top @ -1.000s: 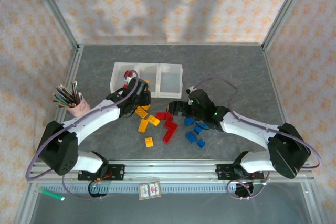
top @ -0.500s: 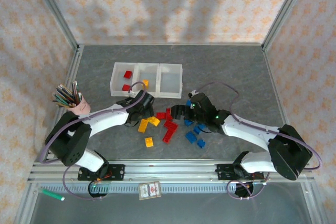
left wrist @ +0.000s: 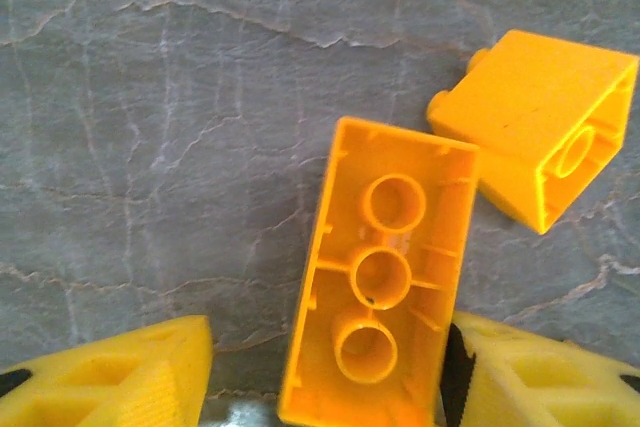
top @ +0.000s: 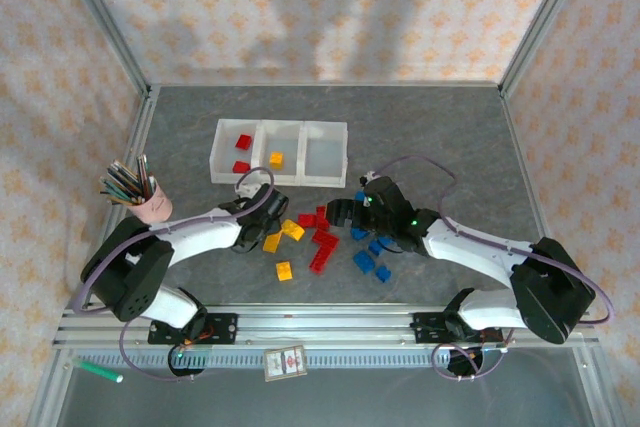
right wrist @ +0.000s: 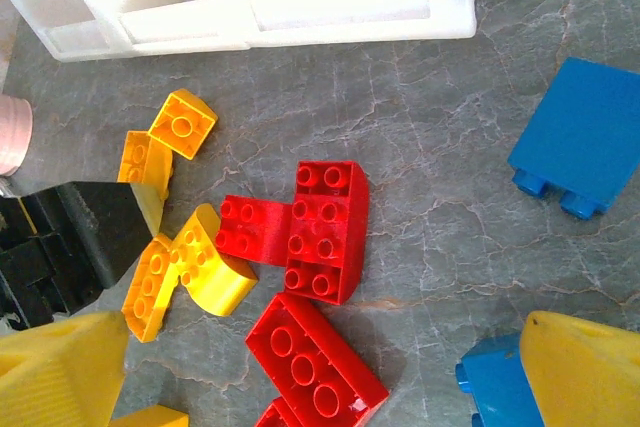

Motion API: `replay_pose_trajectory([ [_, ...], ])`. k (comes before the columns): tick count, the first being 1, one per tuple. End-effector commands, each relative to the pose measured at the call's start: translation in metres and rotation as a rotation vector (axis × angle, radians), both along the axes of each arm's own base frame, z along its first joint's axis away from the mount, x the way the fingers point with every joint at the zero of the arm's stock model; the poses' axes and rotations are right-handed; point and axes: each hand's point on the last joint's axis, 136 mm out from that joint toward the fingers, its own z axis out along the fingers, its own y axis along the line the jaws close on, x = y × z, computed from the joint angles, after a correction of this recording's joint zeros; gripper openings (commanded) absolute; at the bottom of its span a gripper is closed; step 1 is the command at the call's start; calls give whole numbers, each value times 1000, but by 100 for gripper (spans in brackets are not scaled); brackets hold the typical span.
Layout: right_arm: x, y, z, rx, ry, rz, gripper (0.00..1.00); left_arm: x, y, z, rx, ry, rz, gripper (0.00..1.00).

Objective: Sort the legos into containers by color
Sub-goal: Pick up the lego from the center of the table.

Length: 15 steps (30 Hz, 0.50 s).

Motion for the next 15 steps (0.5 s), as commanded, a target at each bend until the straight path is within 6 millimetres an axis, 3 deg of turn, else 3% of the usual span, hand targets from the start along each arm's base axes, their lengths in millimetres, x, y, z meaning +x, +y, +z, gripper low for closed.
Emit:
replay_pose_trajectory([
  [1, 8, 2, 12, 35, -33, -20, 100, 1, 9, 4, 6, -39, 35, 60],
  [11, 10, 4, 10, 22, -28, -15, 100, 24, 16, 1, 31, -40, 9, 61],
  [15, 11, 4, 8, 22, -25, -18, 100, 27, 10, -6, 34, -29, -46, 58],
])
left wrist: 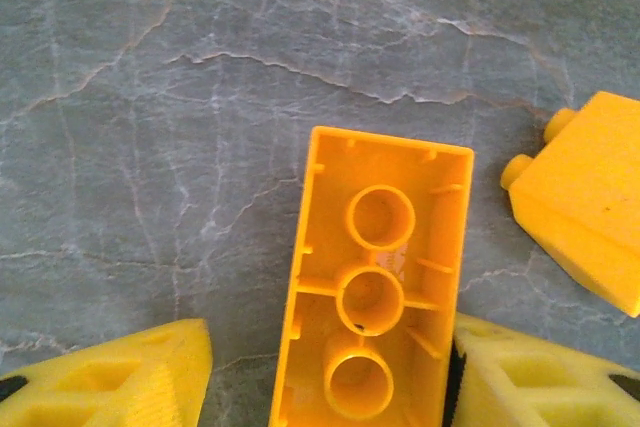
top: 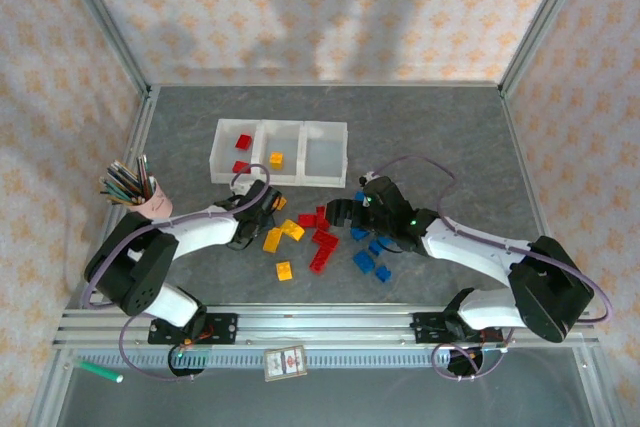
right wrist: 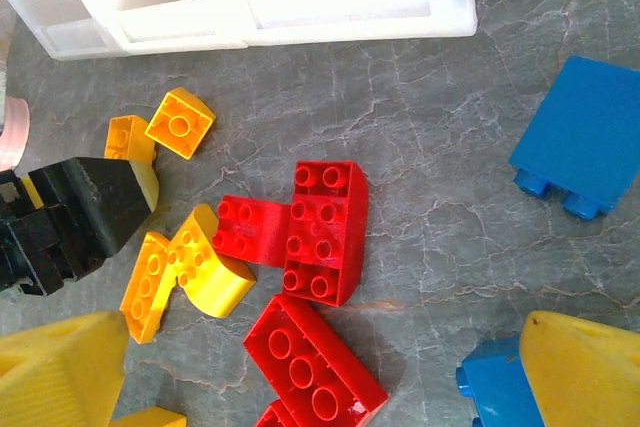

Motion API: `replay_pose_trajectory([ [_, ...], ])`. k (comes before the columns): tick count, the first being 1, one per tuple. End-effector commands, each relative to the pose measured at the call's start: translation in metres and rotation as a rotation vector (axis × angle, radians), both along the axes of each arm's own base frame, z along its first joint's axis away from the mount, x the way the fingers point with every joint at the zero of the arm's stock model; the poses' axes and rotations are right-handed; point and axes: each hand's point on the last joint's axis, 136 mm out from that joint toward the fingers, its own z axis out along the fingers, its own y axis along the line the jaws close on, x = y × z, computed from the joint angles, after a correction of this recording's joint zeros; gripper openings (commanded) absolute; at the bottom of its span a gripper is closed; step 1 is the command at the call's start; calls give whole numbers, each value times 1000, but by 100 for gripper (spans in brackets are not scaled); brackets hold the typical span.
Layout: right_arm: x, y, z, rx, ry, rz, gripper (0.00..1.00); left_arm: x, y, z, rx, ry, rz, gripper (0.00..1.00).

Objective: Sort the legos into containers by color
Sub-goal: Pick up the lego from the center of the table, then place the lego in the container.

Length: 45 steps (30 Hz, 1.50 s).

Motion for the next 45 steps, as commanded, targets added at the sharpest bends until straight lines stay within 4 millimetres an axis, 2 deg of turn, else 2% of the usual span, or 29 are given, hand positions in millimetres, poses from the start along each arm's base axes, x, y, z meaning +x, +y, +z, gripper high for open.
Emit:
replay_pose_trajectory([
  [1, 10, 4, 10, 26, -27, -17, 100, 14, -6, 2, 17, -20, -51, 57],
  [6, 12, 6, 9, 24, -22, -16, 100, 18, -1, 1, 42, -32, -51, 51],
  [13, 13, 7, 13, 27, -28, -14, 100, 17, -1, 2, 51, -27, -91, 34],
  [18, 14, 9, 19, 42, -38, -8, 100, 8, -6, 7, 11, -19, -96, 24],
  [22, 16, 13, 27, 58, -47, 3, 100, -4, -2, 15, 9, -9, -78, 22],
  [26, 19, 16, 36, 79, -56, 14, 100, -13, 1, 33, 0, -23, -61, 21],
  [30, 27, 16, 46, 95, -73, 1, 100, -10, -7, 64, -63, -92, -78, 20],
  [33, 34, 14, 52, 107, -88, -20, 100, 5, -15, 94, -88, -160, -87, 20],
  [37, 46, 7, 60, 119, -105, -65, 100, 37, -25, 131, -60, -241, -100, 20],
  [40, 54, 2, 65, 106, -127, -94, 100, 68, -35, 145, -21, -267, -109, 20],
  [45, 63, -9, 68, 95, -138, -143, 100, 121, -43, 143, 23, -267, -80, 21],
])
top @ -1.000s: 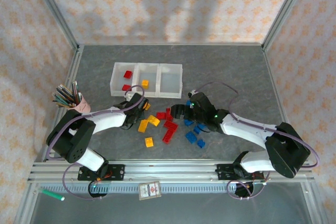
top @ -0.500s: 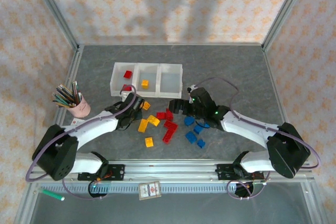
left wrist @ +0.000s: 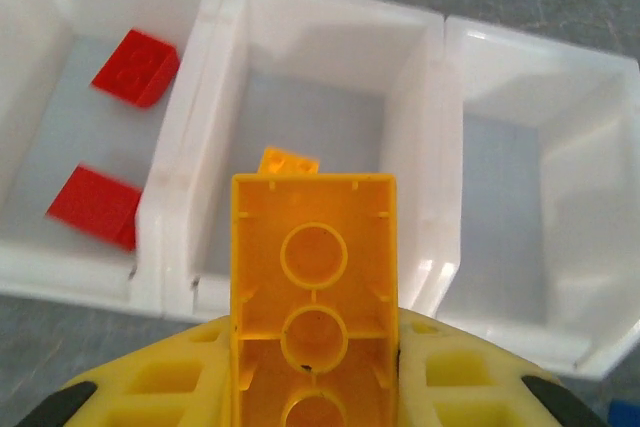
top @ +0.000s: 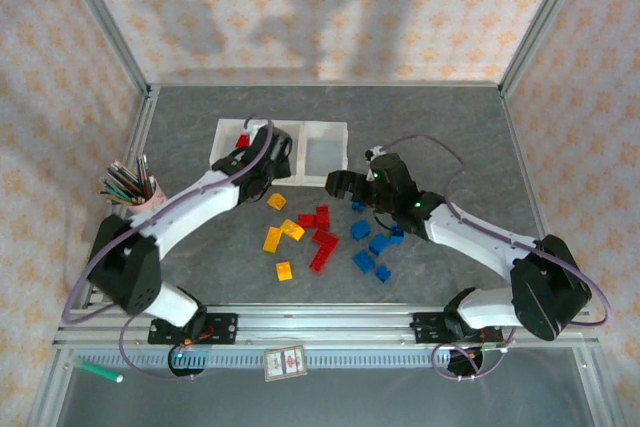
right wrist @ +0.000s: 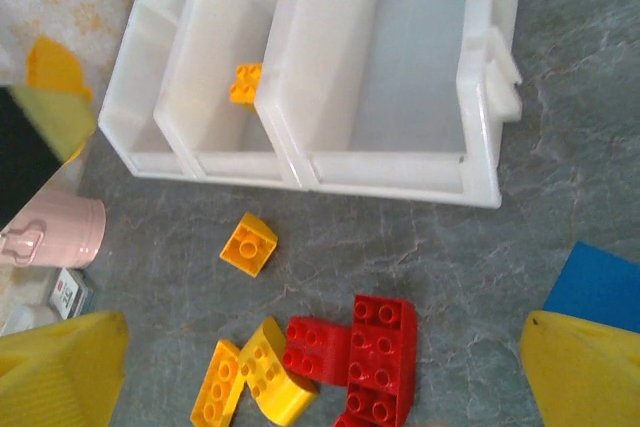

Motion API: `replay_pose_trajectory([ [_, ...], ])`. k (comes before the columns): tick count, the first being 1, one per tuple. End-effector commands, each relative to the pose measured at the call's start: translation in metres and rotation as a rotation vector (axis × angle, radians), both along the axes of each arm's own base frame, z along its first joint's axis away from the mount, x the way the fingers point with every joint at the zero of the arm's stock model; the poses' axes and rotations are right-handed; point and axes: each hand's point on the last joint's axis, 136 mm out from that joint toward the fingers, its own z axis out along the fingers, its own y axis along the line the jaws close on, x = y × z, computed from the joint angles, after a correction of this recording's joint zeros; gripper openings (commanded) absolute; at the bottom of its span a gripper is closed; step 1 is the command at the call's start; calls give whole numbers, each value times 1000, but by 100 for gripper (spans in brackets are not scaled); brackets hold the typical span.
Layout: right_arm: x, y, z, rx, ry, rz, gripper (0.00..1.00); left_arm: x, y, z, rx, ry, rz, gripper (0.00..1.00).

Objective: Sort the legos into containers by color
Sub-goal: Place the lego in the container, then pick up the lego from the center of the table.

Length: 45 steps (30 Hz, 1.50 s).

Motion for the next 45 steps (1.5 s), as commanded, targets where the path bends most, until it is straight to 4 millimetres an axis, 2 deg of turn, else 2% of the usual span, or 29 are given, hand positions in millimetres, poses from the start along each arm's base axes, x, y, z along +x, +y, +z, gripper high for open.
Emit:
replay_pose_trajectory([
  [1, 13, -8, 13, 3, -39, -60, 100, 31, 11, -7, 82, 0, 45, 21],
  [5, 13, -9, 14, 0, -38, -56, 100, 67, 11, -16, 66, 6, 71, 21],
  [7, 13, -9, 15, -4, -40, -51, 100, 81, 7, -16, 84, 3, 64, 26],
  [9, 13, -9, 17, -9, -42, -50, 100, 89, 5, -19, 90, 21, 63, 31],
  [12, 13, -8, 20, -7, -48, -40, 100, 95, 4, -15, 99, 17, 57, 45],
  [13, 13, -7, 21, -5, -51, -35, 100, 96, 5, -29, 116, 46, 59, 49],
  [15, 13, -5, 23, -2, -52, -24, 100, 96, 7, -28, 122, 57, 59, 51],
  [17, 12, -4, 25, -5, -53, -10, 100, 91, 9, -25, 125, 65, 54, 53],
  [18, 11, -4, 26, -10, -55, -7, 100, 87, 9, -30, 127, 78, 46, 55],
  [19, 10, -4, 26, -13, -56, -3, 100, 83, 9, -16, 110, 52, 43, 55],
  [20, 9, -5, 26, -15, -55, 0, 100, 78, 10, -14, 106, 57, 40, 55],
  [25, -6, -1, 17, -25, -27, 36, 100, 36, 1, -16, 80, 72, -17, 57],
  [30, -27, 6, -7, -86, 0, 88, 100, -17, 7, -34, 108, 109, 13, 61],
  [35, -38, 5, -28, -97, 32, 89, 100, -53, 8, -58, 46, 140, 50, 69],
  [40, -39, -4, -39, -104, 32, 56, 100, -66, 4, -83, 0, 170, 75, 76],
  [45, -35, -8, -41, -118, 35, 27, 100, -57, 3, -98, 11, 165, 114, 80],
])
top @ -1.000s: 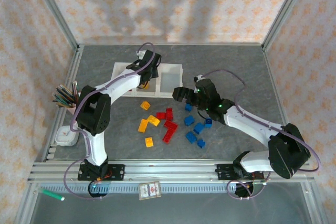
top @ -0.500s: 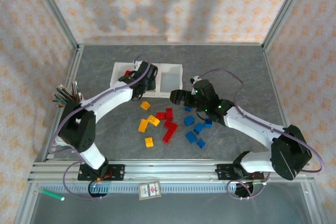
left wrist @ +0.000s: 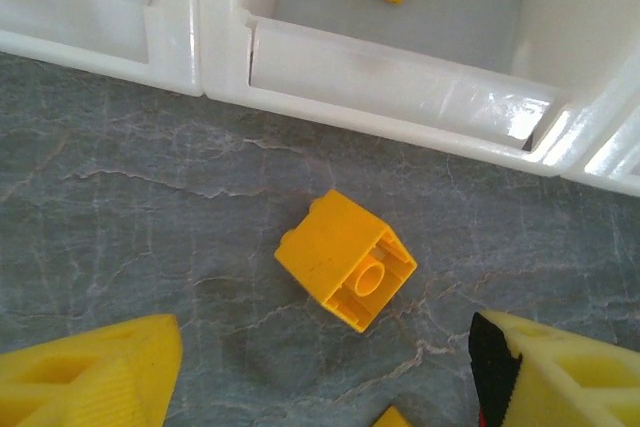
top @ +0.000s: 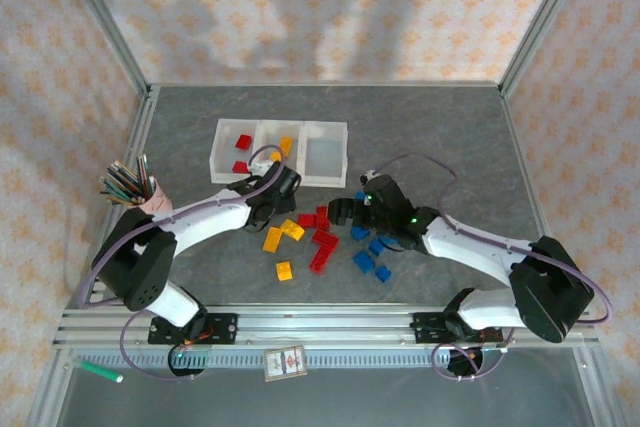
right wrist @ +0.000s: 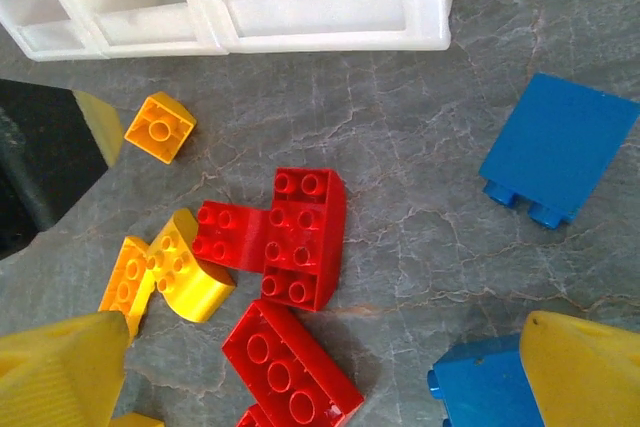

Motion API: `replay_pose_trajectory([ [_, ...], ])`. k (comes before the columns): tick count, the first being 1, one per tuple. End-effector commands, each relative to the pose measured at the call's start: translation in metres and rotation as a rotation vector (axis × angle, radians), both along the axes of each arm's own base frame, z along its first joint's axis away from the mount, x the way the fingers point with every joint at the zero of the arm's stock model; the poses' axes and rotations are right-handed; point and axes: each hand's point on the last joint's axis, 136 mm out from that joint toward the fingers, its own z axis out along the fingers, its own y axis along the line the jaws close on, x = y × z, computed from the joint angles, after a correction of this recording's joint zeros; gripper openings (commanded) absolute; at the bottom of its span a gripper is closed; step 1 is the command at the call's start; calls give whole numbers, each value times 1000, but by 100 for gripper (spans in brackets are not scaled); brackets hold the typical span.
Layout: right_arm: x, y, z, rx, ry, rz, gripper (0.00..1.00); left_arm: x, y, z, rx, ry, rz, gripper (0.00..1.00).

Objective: Sort the legos into containers by color
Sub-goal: Pick up the lego from the center of the table.

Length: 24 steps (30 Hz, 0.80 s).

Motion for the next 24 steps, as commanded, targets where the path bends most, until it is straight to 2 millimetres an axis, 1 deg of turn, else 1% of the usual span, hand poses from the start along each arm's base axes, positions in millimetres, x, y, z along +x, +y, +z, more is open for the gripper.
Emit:
replay_pose_trajectory([
  [1, 11, -4, 14, 16, -58, -52, 100, 14, -6, -4, -22, -48, 48, 80],
  [3, 12, -6, 17, 19, -69, -61, 100, 20, -13, -7, -39, -54, 43, 80],
  [7, 13, -9, 16, 11, -70, -67, 100, 27, -11, -15, -12, -52, 74, 78],
  [11, 13, -12, 14, 4, -68, -70, 100, 32, -13, -25, -17, -53, 91, 73],
  [14, 13, -13, 12, 3, -64, -74, 100, 35, -11, -31, 4, -50, 106, 66],
  [18, 14, -14, 12, 4, -66, -74, 100, 40, -9, -37, 13, -51, 123, 60],
  [24, 14, -15, 11, 2, -62, -75, 100, 40, 0, -44, 35, -55, 153, 48],
])
